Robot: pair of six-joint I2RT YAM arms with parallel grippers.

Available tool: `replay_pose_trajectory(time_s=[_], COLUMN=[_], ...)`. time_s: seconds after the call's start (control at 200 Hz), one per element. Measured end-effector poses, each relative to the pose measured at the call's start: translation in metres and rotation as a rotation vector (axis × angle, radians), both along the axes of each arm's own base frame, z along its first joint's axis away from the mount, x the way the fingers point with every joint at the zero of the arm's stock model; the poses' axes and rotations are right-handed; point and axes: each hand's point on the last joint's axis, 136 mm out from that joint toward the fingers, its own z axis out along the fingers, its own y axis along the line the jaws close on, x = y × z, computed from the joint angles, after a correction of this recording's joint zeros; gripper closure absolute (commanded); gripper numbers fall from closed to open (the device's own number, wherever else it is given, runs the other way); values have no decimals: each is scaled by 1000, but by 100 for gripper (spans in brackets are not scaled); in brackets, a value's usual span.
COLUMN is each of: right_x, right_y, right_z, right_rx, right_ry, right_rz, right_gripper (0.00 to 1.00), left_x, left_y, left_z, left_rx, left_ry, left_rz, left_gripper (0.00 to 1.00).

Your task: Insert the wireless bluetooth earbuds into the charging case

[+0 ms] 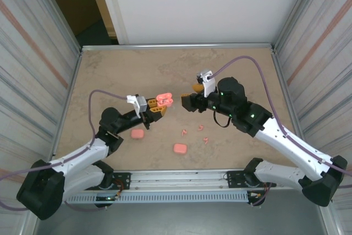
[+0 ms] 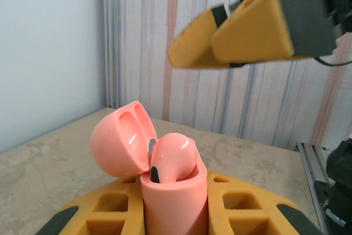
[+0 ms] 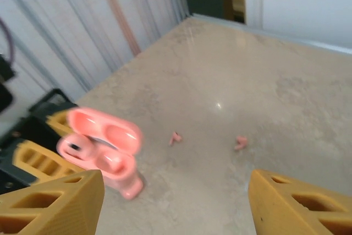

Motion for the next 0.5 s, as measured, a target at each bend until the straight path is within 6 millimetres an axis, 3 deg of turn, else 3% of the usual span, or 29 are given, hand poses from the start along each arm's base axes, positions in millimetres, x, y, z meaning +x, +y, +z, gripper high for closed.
replay_pose_trajectory(time_s=[0.501], right_x=[7], right_y=[-59], right_z=[-94], right_rx=[-61], right_ry=[376], right_rz=[-223], right_gripper=[35], left_x=[-5], left_y=[12], left_z=[15], left_rx=[-1], left_ry=[-65], left_rz=[59], left_gripper=[100])
